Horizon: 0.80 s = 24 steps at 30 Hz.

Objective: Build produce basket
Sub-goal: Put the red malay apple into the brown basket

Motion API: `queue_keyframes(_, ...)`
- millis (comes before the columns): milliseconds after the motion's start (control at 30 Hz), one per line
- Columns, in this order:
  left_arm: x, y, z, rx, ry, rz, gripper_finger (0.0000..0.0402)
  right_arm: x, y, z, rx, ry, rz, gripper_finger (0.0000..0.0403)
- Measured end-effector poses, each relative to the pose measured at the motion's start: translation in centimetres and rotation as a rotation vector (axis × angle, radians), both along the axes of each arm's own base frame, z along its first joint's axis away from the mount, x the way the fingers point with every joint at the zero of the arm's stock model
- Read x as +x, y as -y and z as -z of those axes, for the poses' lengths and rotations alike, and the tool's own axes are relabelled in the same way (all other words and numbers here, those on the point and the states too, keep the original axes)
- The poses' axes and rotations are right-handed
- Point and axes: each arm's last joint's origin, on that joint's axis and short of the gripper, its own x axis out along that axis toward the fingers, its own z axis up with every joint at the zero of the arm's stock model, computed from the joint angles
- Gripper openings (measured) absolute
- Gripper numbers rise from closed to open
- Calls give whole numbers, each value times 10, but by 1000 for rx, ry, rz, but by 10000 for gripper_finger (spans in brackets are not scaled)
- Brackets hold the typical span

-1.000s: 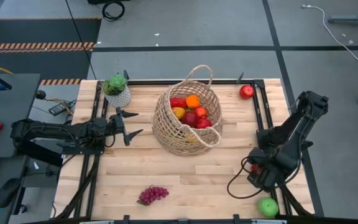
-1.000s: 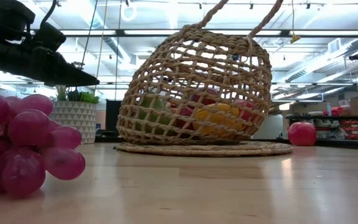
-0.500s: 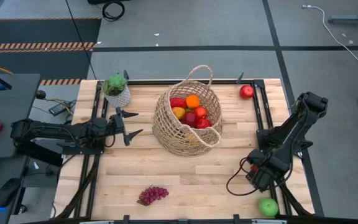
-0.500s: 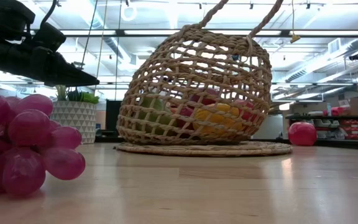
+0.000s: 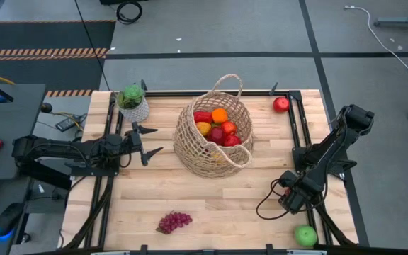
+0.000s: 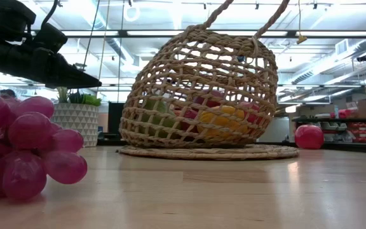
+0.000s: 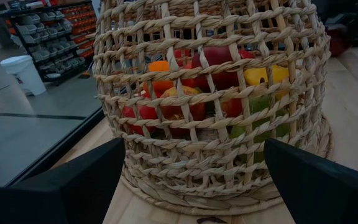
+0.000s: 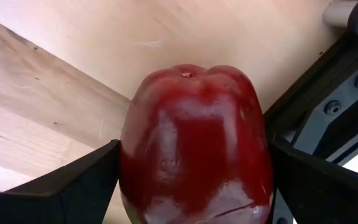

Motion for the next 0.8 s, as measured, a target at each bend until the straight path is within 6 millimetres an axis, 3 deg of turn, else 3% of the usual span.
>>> queue_keyframes(400,0,0,0,0,0,0,390,13,4,-4,5,71,-76,358)
queue_keyframes(633,0,0,0,0,0,0,390,40,-7,-36,-5,306,-140,359)
queue_keyframes(800,0,0,0,0,-1,0,390,65,-25,-62,149,546,-199,359)
